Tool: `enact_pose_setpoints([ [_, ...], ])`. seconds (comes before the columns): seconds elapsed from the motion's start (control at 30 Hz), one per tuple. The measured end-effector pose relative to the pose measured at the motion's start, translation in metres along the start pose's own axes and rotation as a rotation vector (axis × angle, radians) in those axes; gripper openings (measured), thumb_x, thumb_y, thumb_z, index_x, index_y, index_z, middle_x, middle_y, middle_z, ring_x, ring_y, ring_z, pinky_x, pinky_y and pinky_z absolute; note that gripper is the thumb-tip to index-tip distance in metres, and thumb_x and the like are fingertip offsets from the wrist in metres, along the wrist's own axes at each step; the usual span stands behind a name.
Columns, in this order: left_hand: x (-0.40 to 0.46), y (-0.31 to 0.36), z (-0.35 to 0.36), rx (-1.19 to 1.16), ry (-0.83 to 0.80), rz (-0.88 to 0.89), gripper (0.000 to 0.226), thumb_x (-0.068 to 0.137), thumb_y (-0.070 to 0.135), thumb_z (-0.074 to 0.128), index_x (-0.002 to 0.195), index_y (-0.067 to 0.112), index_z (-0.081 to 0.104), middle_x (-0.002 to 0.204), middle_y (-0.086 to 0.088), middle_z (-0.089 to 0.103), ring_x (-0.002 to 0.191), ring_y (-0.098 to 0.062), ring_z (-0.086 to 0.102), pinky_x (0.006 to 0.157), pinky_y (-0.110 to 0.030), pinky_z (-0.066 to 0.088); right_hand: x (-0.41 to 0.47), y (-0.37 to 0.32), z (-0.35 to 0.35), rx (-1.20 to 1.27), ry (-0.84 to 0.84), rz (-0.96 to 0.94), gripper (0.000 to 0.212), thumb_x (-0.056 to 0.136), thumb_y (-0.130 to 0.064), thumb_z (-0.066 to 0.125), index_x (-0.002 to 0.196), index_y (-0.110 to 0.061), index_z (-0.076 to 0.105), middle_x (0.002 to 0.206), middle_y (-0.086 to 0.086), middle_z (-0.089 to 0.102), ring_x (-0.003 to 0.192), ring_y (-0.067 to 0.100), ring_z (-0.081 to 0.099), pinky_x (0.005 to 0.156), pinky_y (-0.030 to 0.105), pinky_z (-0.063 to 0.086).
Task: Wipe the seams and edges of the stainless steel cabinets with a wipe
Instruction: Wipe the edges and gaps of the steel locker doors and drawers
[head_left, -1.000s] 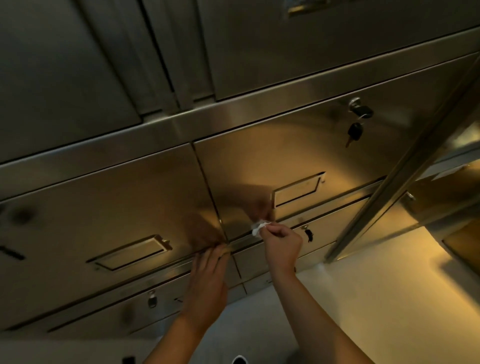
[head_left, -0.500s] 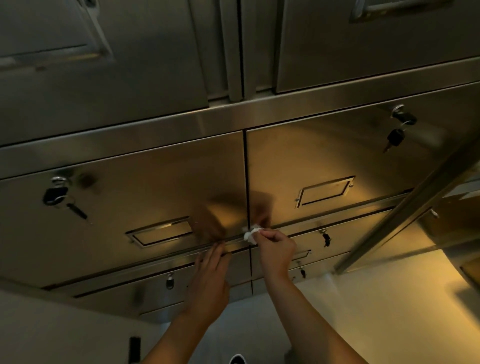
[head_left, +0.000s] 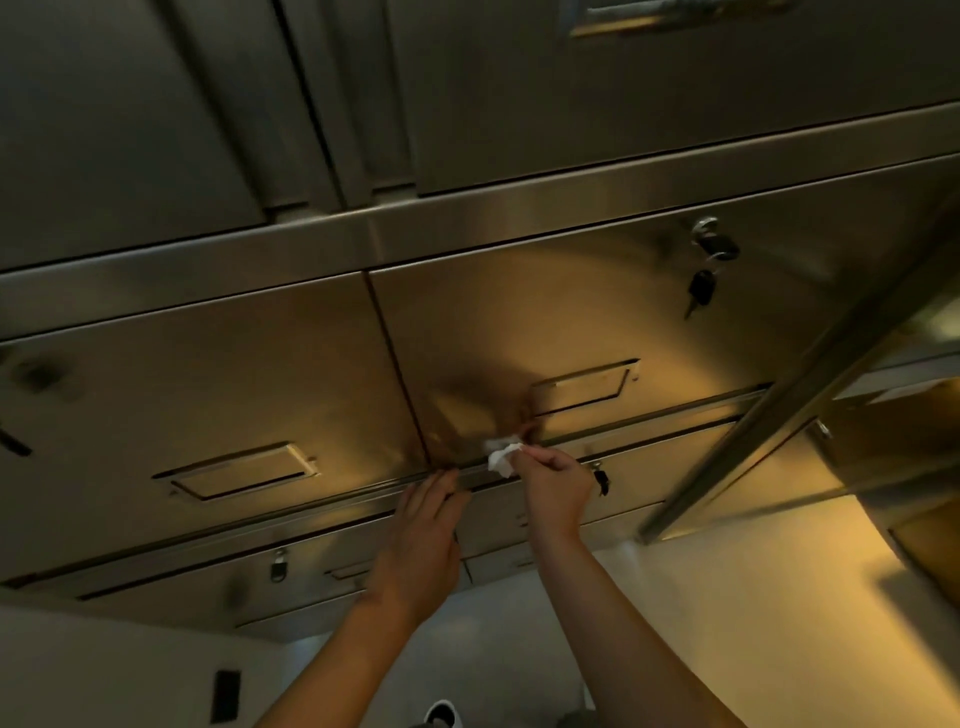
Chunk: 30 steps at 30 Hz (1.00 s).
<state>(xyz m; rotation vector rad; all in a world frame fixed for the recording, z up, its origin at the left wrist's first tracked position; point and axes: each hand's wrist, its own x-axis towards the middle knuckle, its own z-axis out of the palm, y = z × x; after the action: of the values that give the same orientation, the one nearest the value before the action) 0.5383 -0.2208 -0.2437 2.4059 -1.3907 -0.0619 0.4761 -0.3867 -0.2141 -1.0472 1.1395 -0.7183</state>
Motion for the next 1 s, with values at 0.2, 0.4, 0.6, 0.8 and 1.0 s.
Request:
enact_pose_setpoints([
  [0.2, 0.039, 0.048, 0.021, -0.035, -0.025, 0.019, 0.065, 0.075, 0.000, 0.065, 0.139, 0.010, 0.059, 0.157, -0.013, 0.045, 0.145, -0.034, 0.042, 0.120, -0.054, 0.036, 0.053, -0.026, -0.050, 0.059, 0.058, 0.014, 0.015, 0.074, 0.008, 0.083, 0.076, -0.006, 0.077, 0.073, 0.004, 0.074, 0.062, 0.000, 0.068, 0.065, 0.013, 0.053],
  [0.4, 0.080, 0.103, 0.038, -0.020, -0.073, -0.043, 0.062, 0.090, 0.005, 0.060, 0.150, 0.017, 0.051, 0.165, -0.009, 0.035, 0.153, -0.030, 0.031, 0.127, -0.048, 0.026, 0.100, -0.044, -0.095, 0.044, 0.101, 0.026, 0.010, 0.074, 0.000, 0.085, 0.081, -0.005, 0.080, 0.079, 0.007, 0.077, 0.069, 0.007, 0.070, 0.066, 0.021, 0.057],
  [0.6, 0.109, 0.141, 0.058, -0.015, -0.079, -0.040, 0.064, 0.090, 0.007, 0.063, 0.152, 0.018, 0.050, 0.166, -0.009, 0.033, 0.153, -0.032, 0.031, 0.127, -0.040, 0.018, 0.136, -0.064, -0.128, 0.029, 0.092, 0.014, 0.013, 0.072, 0.001, 0.086, 0.078, -0.008, 0.079, 0.075, 0.004, 0.077, 0.068, 0.006, 0.069, 0.066, 0.017, 0.054],
  [0.8, 0.137, 0.176, 0.076, -0.022, -0.043, -0.009, 0.062, 0.080, 0.003, 0.073, 0.140, 0.013, 0.061, 0.156, -0.012, 0.048, 0.142, -0.036, 0.048, 0.120, -0.043, 0.029, 0.182, -0.085, -0.175, 0.062, 0.155, 0.008, 0.015, 0.075, 0.000, 0.084, 0.078, -0.014, 0.080, 0.079, 0.001, 0.077, 0.081, 0.015, 0.071, 0.072, 0.024, 0.053],
  [1.0, 0.154, 0.198, 0.099, -0.033, -0.041, -0.036, 0.060, 0.082, 0.002, 0.066, 0.140, 0.014, 0.059, 0.158, -0.012, 0.046, 0.145, -0.036, 0.044, 0.119, -0.042, 0.031, 0.227, -0.106, -0.215, 0.121, 0.283, -0.016, 0.011, 0.076, -0.001, 0.084, 0.079, -0.010, 0.079, 0.074, 0.002, 0.074, 0.068, 0.006, 0.067, 0.065, 0.018, 0.050],
])
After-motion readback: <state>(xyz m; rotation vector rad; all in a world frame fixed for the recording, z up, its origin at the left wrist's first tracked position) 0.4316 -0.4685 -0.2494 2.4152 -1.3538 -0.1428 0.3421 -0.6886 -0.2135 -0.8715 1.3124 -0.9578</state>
